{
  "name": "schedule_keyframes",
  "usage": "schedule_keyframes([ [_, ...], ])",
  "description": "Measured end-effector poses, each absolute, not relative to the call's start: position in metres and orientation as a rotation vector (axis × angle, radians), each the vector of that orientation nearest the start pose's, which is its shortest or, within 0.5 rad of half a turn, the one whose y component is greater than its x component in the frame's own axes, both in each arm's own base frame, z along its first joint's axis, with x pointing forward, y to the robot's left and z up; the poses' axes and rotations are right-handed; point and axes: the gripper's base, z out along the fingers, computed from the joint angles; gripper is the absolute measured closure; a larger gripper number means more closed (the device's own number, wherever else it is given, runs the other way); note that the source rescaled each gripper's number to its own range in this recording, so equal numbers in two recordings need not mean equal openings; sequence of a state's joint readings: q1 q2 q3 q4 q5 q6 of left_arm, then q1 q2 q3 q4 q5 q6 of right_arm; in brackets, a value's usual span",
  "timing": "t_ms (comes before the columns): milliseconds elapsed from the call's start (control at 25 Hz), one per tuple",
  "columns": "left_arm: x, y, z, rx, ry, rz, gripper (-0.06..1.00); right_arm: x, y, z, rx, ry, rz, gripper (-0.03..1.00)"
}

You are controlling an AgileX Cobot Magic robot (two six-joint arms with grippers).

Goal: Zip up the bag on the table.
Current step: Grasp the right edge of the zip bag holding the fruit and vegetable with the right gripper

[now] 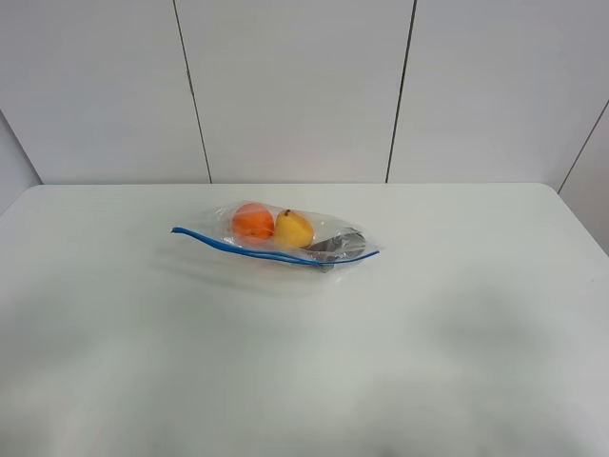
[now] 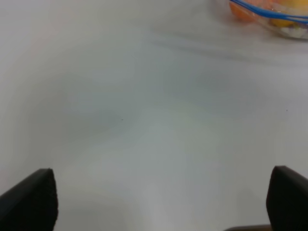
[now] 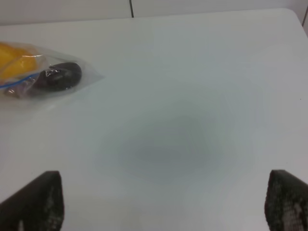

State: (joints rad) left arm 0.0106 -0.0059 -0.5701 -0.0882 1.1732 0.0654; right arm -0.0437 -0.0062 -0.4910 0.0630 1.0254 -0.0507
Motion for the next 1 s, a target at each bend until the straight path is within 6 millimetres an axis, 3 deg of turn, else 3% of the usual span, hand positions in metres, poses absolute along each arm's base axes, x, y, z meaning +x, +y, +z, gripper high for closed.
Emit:
schedule_keyframes([
  [400, -0.019, -0.008, 0.287, 0.071, 2.077, -0.059, -0.06, -0.004, 0.005, 0.279, -0.008, 2.002, 0.011, 0.04],
  [560, -0.019, -0.008, 0.287, 0.071, 2.077, -0.059, -0.06, 0.007, 0.004, 0.303, -0.001, 2.005, 0.015, 0.04],
  [680, -0.019, -0.008, 0.287, 0.071, 2.077, -0.059, -0.06, 0.033, 0.004, 0.327, 0.003, 2.085, 0.024, 0.04],
  [840, -0.019, -0.008, 0.287, 0.071, 2.077, -0.059, -0.06, 0.083, 0.005, 0.353, 0.014, 2.217, 0.084, 0.04],
  [1000, -0.019, -0.008, 0.287, 0.071, 2.077, -0.059, -0.06, 0.143, 0.009, 0.360, 0.048, 2.362, 0.210, 0.04],
])
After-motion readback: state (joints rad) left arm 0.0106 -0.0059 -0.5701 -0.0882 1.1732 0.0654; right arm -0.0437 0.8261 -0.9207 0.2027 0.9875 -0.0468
